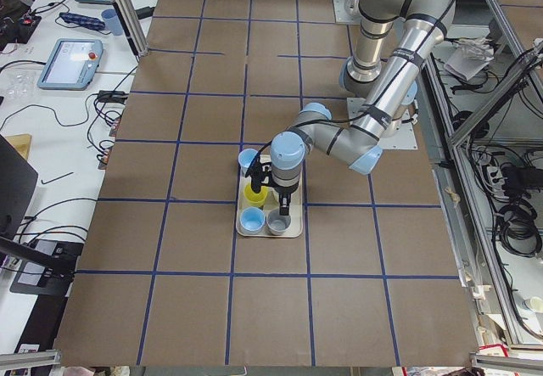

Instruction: Transfer IKEA cup to right arm and place on rack

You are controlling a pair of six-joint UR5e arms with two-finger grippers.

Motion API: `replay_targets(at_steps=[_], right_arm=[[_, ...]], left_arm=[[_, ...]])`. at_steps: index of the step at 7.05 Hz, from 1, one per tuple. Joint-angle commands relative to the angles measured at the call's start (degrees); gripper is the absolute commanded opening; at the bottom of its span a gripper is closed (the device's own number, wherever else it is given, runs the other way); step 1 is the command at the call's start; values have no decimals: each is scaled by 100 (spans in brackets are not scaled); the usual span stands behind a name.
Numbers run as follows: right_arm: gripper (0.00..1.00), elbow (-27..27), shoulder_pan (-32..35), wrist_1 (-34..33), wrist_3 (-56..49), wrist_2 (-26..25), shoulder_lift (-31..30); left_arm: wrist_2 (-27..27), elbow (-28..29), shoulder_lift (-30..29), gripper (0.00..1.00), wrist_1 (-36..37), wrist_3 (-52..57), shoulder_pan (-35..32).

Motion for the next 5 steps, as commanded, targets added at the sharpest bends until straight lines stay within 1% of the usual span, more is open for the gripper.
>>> replay_targets(at_steps=[1, 2, 5], right_arm=[[100, 0, -6, -5, 0, -3, 1], [100, 0, -6, 3, 0, -3, 1], [100, 0, -6, -6, 0, 5, 1]], left_arm=[[9, -16, -35, 85, -5, 17, -8], [35, -17, -35, 81, -14, 0, -26], [44, -279, 113, 79, 4, -18, -69]])
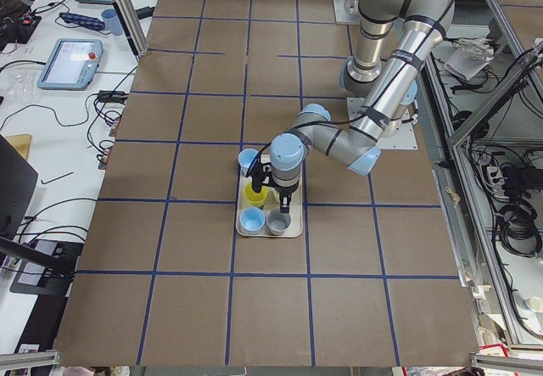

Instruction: Transfer IKEA cup to right arm and place on rack

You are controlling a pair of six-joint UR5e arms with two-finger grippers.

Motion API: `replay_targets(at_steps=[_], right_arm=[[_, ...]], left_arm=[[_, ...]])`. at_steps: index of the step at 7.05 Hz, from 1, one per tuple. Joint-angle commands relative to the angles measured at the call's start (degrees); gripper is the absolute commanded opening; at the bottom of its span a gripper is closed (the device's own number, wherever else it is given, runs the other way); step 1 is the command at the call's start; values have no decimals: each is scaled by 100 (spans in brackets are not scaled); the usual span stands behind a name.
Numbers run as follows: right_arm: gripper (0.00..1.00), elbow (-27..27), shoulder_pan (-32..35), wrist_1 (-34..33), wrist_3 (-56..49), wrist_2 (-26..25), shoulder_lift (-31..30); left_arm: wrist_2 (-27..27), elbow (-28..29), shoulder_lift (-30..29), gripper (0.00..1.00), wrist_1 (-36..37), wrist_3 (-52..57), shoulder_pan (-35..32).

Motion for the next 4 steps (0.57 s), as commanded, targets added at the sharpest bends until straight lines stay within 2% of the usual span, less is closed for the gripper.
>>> replay_targets(at_steps=[1, 4], right_arm=[[100, 0, 0, 8, 0, 1, 0], [100, 0, 0, -1, 0, -8, 0]], left_arm=[[2, -80, -18, 79, 40, 9, -19], [2, -133, -19, 73, 102, 1, -19]])
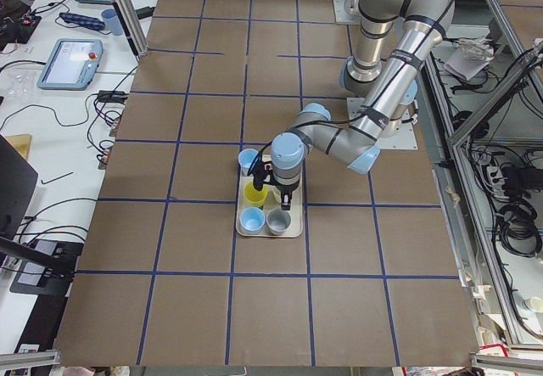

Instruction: Transfer IKEA cup to right arm and place on rack

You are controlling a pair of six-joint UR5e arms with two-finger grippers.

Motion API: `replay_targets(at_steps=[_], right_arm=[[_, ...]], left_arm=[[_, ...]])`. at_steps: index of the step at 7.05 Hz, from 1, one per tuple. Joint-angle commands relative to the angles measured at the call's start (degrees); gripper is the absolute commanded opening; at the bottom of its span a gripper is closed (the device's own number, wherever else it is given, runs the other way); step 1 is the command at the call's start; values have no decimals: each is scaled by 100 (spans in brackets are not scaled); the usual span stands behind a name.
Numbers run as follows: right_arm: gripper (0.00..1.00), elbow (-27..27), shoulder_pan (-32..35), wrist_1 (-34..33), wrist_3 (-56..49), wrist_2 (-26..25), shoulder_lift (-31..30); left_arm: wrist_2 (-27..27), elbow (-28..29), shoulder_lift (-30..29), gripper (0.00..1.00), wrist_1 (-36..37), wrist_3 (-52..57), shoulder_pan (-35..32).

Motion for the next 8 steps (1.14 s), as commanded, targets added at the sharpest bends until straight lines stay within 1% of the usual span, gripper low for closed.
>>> replay_targets(at_steps=[1, 2, 5, 6, 8], right_arm=[[100, 0, 0, -7, 0, 8, 0], [100, 0, 0, -7, 0, 8, 0], [100, 0, 0, 2, 0, 8, 0], [100, 0, 0, -7, 0, 8, 0], [100, 0, 0, -7, 0, 8, 0]], left_arm=[[0, -20, 23, 69, 8, -7, -9], [0, 15, -64, 60, 25, 2, 0], [0, -29, -118, 59, 96, -7, -9], [0, -29, -127, 54, 96, 11, -9], [9, -20, -118, 24, 105, -6, -44]])
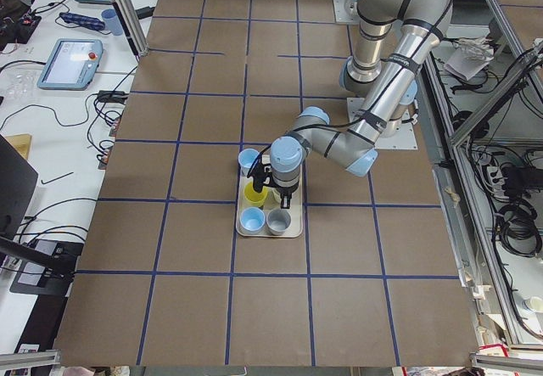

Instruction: Transfer IKEA cup to right arm and place on rack

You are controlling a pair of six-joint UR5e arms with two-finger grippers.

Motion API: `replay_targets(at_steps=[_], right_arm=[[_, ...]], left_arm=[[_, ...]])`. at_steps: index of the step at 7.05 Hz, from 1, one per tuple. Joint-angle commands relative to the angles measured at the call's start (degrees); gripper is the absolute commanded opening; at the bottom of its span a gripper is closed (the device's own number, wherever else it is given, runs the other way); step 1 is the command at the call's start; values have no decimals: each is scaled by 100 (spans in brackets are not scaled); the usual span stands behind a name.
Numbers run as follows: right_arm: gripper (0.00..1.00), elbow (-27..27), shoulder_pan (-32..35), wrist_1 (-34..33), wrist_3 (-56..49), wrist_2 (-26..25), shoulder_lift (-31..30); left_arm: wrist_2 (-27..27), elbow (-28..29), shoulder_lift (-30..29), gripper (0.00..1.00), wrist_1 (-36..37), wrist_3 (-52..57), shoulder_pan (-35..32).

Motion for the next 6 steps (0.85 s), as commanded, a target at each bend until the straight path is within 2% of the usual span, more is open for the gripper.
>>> replay_targets(at_steps=[1, 2, 5, 6], right_arm=[[100, 0, 0, -1, 0, 0, 0], [100, 0, 0, -1, 0, 0, 0], [100, 0, -9, -1, 0, 9, 0], [100, 0, -9, -1, 0, 9, 0]], left_arm=[[7, 7, 9, 15, 4, -3, -40], [-2, -10, -8, 15, 118, -3, -49], [7, 16, 18, 1, 171, 85, -49], [172, 68, 140, 0, 154, 129, -66]])
